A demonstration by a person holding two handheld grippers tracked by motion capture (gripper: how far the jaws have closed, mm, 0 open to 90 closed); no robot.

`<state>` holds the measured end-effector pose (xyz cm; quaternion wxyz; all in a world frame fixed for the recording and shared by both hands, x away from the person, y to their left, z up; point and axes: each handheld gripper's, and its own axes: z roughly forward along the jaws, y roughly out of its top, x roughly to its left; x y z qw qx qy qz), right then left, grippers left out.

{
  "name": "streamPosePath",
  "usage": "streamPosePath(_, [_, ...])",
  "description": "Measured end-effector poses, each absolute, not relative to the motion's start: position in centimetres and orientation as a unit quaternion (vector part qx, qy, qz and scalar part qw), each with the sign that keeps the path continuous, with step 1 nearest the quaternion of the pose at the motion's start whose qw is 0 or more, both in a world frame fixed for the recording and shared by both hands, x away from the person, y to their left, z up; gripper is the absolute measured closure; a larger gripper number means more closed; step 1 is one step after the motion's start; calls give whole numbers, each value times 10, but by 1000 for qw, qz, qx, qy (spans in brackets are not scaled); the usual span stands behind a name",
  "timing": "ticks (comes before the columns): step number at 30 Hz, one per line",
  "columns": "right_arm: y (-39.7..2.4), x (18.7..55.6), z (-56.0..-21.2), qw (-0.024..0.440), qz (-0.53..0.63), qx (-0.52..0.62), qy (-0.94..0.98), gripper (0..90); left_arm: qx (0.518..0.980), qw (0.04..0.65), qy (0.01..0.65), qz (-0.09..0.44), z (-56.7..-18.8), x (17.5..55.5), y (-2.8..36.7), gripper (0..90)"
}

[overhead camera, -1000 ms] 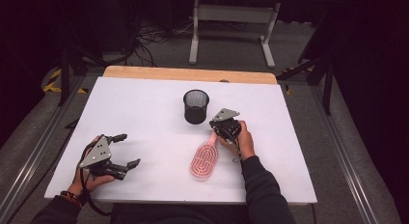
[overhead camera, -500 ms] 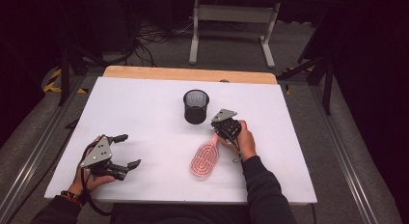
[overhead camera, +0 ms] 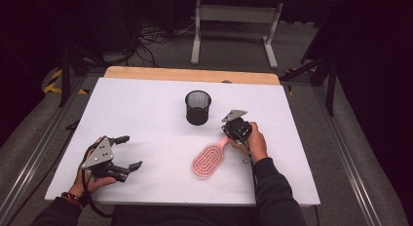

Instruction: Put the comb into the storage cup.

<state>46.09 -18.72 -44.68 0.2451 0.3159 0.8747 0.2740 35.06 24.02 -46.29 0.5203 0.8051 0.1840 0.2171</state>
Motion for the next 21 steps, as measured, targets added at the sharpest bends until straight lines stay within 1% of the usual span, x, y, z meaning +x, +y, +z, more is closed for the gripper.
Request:
streamPosePath(11, [-227, 436, -443, 217, 260, 331, 881, 900, 806, 520, 183, 216, -463, 351, 240, 65])
streamPosePath(21, [-240, 414, -444, 191, 254, 328, 890, 900, 807, 519, 182, 215, -463, 351, 239, 65])
